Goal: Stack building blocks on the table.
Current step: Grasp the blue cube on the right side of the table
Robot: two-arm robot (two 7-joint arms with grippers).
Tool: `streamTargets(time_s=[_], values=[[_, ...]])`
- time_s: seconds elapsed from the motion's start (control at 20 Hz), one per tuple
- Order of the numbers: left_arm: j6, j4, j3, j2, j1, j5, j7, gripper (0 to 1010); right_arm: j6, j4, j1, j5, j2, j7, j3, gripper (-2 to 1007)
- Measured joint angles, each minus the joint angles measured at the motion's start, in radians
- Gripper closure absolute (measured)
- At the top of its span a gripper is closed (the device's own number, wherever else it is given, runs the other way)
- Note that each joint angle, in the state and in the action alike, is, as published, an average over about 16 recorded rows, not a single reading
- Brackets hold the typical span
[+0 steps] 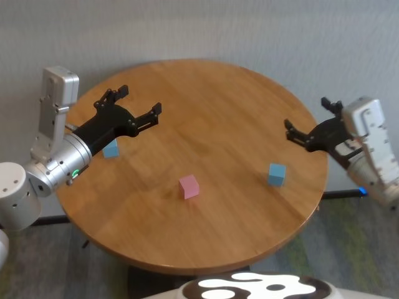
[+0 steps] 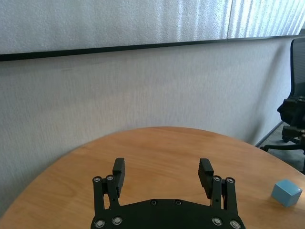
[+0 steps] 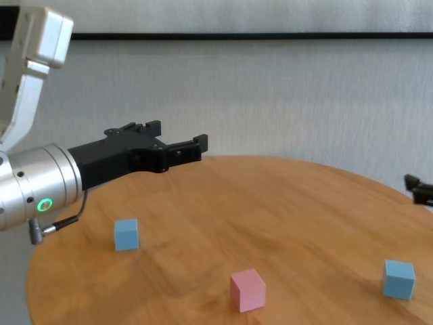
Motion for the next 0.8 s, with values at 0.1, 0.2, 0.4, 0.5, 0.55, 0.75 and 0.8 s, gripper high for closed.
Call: streamTargets(time_s=[0.1, 0.2, 0.4, 0.5, 0.55, 0.75, 0.8], values=[[0.003, 0.000, 0.002, 0.001, -0.001, 0.000, -0.001, 10, 0.008, -0.009, 0.001, 0.019, 0.015, 0.041, 0.005, 0], [0.006, 0.000, 0.004, 0.001, -0.003, 0.001, -0.003, 10, 0.021, -0.020, 0.004, 0.039, 0.031, 0.086, 0.010, 0], [0.009, 0.001, 0.006, 0.002, -0.004, 0.001, -0.004, 10, 0.064, -0.041, 0.017, 0.079, 0.067, 0.189, 0.013, 0], [0.010, 0.001, 0.007, 0.002, -0.005, 0.001, -0.004, 10, 0.095, -0.050, 0.028, 0.093, 0.082, 0.236, 0.010, 0], [0.011, 0.001, 0.008, 0.002, -0.005, 0.001, -0.005, 10, 0.112, -0.053, 0.034, 0.098, 0.089, 0.258, 0.006, 0], [0.012, 0.001, 0.009, 0.003, -0.006, 0.001, -0.005, 10, 0.177, -0.057, 0.063, 0.099, 0.104, 0.324, -0.015, 0], [0.013, 0.001, 0.009, 0.003, -0.006, 0.001, -0.005, 10, 0.192, -0.056, 0.071, 0.095, 0.106, 0.337, -0.021, 0]])
